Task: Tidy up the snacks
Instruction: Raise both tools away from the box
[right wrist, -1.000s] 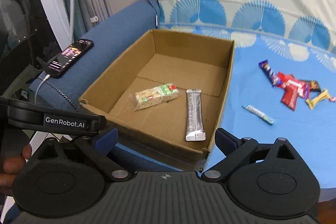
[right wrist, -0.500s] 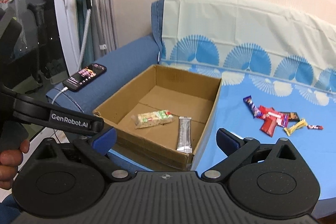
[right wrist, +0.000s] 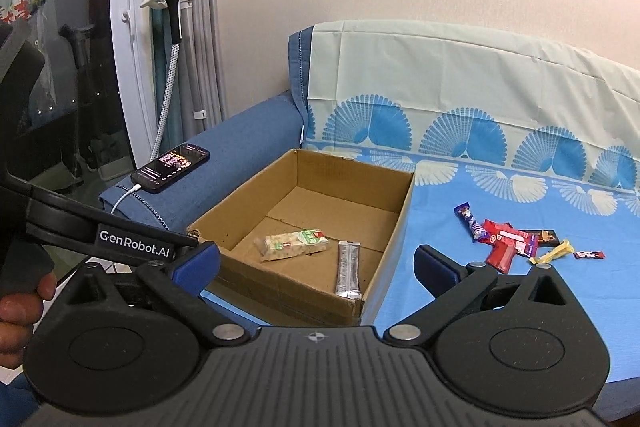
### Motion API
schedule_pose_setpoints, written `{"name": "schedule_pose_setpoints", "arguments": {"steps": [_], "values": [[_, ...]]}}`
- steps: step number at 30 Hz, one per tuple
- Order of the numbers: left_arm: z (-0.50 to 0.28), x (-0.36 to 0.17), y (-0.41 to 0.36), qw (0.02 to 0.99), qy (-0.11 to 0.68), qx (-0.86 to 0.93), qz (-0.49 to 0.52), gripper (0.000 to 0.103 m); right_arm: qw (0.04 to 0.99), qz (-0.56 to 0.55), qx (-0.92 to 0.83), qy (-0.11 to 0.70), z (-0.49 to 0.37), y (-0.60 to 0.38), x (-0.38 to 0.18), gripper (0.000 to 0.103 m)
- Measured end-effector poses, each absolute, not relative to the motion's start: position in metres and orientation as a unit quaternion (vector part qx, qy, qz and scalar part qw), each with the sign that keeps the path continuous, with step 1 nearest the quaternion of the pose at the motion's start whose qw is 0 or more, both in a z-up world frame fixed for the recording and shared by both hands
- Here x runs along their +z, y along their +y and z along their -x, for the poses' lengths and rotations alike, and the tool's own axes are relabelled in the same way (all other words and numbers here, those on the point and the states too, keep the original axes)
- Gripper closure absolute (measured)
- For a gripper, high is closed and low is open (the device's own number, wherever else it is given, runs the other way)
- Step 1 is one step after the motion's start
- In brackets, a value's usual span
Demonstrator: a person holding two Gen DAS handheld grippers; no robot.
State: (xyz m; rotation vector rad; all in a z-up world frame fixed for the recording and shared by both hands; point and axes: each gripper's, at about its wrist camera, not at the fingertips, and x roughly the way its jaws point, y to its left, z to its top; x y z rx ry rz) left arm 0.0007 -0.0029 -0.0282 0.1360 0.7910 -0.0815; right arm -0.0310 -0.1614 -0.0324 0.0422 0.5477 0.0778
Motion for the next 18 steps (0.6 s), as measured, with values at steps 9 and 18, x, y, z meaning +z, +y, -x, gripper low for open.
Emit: {"name": "schedule_pose_setpoints", "arguments": {"steps": [9, 18], "values": [[-0.004, -0.033, -0.007, 0.915, 0.395, -0.042, -0.076, 0.0, 0.96, -0.029, 0.036, 0.276, 0.031, -0.164, -0.036, 0.001], [-0.017, -0.047, -0.015, 0.902, 0.42, -0.047, -0.092, 0.0, 0.954, -0.045, 0.035, 0.295, 0.021, -0.17, -0.047, 0.001]]}}
